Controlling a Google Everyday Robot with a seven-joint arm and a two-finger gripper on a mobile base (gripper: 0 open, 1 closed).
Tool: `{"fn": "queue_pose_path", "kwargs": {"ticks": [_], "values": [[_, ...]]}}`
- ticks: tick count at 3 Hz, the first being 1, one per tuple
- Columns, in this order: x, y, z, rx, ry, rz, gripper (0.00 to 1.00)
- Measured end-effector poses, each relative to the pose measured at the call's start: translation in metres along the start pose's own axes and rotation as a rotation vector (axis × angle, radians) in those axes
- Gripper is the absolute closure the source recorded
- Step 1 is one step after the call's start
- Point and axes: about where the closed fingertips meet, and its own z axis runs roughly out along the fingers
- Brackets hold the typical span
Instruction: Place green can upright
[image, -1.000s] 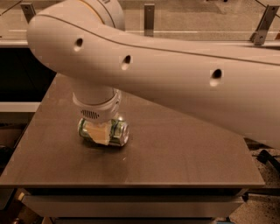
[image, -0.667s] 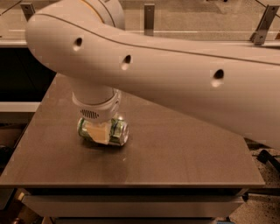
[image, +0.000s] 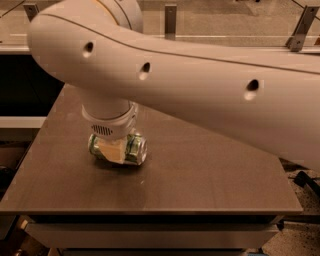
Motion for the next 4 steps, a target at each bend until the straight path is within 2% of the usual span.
{"fn": "queue_pose_path", "kwargs": {"ticks": [1, 3, 4], "values": [[0.001, -0.014, -0.015, 0.013, -0.051, -0.006, 1.0], [0.001, -0.062, -0.058, 0.049, -0.205, -0.014, 1.0], [-0.005, -0.074, -0.066, 0.032, -0.307, -0.051, 1.0]]}}
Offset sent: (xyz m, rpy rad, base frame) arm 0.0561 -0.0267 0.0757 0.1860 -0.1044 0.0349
